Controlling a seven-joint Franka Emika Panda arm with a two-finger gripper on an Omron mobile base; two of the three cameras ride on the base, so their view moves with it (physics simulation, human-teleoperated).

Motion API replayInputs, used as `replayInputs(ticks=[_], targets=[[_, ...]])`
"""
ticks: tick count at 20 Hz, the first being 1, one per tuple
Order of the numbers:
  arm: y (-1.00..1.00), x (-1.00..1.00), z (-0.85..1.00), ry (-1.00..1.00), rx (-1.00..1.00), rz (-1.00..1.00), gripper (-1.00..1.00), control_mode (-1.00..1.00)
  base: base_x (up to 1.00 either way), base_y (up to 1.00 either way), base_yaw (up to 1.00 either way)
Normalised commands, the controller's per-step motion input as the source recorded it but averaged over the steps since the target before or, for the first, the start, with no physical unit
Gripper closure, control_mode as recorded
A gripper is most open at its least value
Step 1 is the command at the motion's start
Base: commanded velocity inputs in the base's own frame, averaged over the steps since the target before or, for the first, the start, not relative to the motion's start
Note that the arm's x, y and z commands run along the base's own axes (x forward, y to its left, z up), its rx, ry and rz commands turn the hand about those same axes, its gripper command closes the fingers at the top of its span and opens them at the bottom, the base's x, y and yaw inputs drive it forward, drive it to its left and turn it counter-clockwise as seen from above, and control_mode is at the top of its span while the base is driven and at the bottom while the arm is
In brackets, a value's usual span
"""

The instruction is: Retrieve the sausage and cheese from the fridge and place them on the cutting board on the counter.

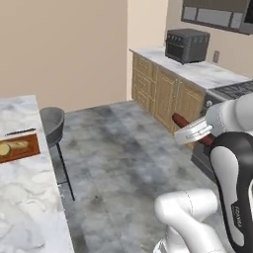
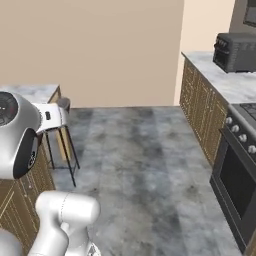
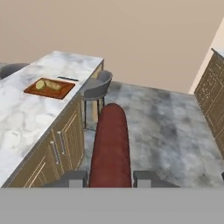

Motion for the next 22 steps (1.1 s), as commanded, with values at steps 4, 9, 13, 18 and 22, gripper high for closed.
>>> replayInputs(ticks=[4, 9, 13, 18, 22], targets=[[0.0, 0.0, 0.0, 0.0, 0.0, 0.0, 1.0, 1.0, 1.0, -0.14, 0.38], [0.0, 0.0, 0.0, 0.0, 0.0, 0.0, 1.0, 1.0, 1.0, -0.31, 0.68], [0.0, 0.0, 0.0, 0.0, 0.0, 0.0, 1.0, 1.0, 0.95, -0.36, 0.72], [0.0, 0.0, 0.0, 0.0, 0.0, 0.0, 1.0, 1.0, 0.79, -0.62, 0.65], [0.0, 0.0, 0.0, 0.0, 0.0, 0.0, 1.0, 1.0, 0.52, -0.83, 0.59]])
